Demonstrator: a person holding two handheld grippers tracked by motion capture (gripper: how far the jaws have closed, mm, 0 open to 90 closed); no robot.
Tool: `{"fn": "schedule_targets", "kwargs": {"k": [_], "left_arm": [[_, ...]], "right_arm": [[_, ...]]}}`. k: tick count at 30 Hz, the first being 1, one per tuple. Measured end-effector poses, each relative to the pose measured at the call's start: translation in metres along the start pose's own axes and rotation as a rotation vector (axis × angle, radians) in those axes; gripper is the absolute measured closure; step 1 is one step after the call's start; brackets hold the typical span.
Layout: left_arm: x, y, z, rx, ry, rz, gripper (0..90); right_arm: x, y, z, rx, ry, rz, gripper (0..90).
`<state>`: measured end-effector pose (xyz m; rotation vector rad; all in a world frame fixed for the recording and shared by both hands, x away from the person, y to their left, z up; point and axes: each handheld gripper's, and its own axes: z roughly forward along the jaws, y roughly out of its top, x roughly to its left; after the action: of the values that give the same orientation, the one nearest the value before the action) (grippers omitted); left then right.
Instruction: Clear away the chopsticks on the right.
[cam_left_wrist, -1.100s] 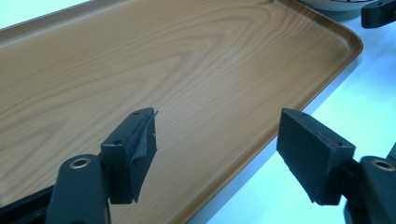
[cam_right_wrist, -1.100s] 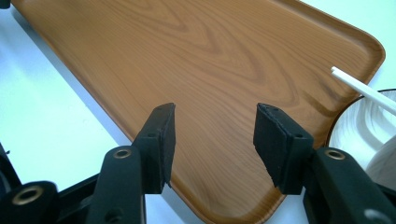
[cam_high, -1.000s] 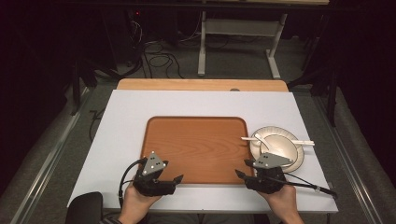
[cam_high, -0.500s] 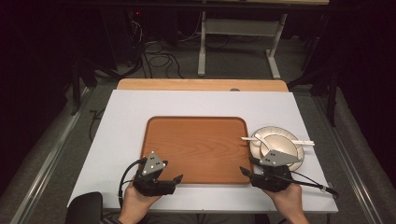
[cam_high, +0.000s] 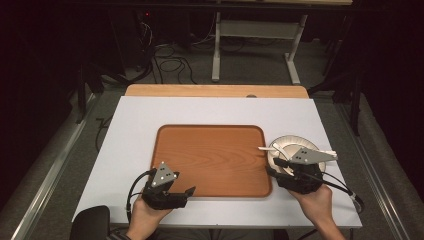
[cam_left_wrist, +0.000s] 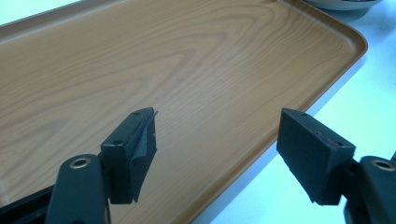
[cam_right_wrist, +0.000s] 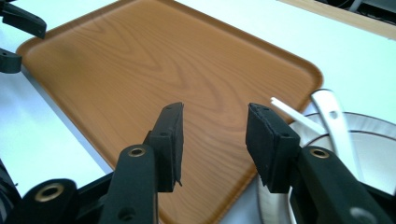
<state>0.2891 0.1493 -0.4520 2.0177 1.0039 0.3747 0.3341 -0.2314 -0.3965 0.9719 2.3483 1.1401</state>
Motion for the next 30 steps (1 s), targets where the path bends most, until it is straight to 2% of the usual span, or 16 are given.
{"fn": "schedule_targets", "kwargs": {"k": [3,4,9,15,23,30], "left_arm": [[0.0,0.0,0.001,0.002,0.001,-0.002,29.0],[0.0,0.0,0.002,0.006,0.002,-0.001,29.0],[-0.001,0.0,0.001,0.004,0.004,-0.001,29.0],[0.0,-0.003,-0.001,0.002,0.014,-0.016,29.0],[0.0,-0.007,-0.009,-0.004,0.045,-0.037,29.0],[0.001,-0.01,-0.01,0.001,0.057,-0.05,29.0]], "right_arm": [[-0.006,0.002,-0.004,0.007,-0.003,0.004,62.8],[-0.012,0.005,-0.007,0.014,-0.011,0.006,64.3],[-0.022,0.008,-0.013,0.034,-0.03,0.005,65.6],[-0.041,0.012,-0.026,0.069,-0.081,-0.016,68.2],[-0.057,0.014,-0.031,0.1,-0.102,-0.023,70.1],[-0.079,0.019,-0.032,0.141,-0.147,-0.027,72.1]]}}
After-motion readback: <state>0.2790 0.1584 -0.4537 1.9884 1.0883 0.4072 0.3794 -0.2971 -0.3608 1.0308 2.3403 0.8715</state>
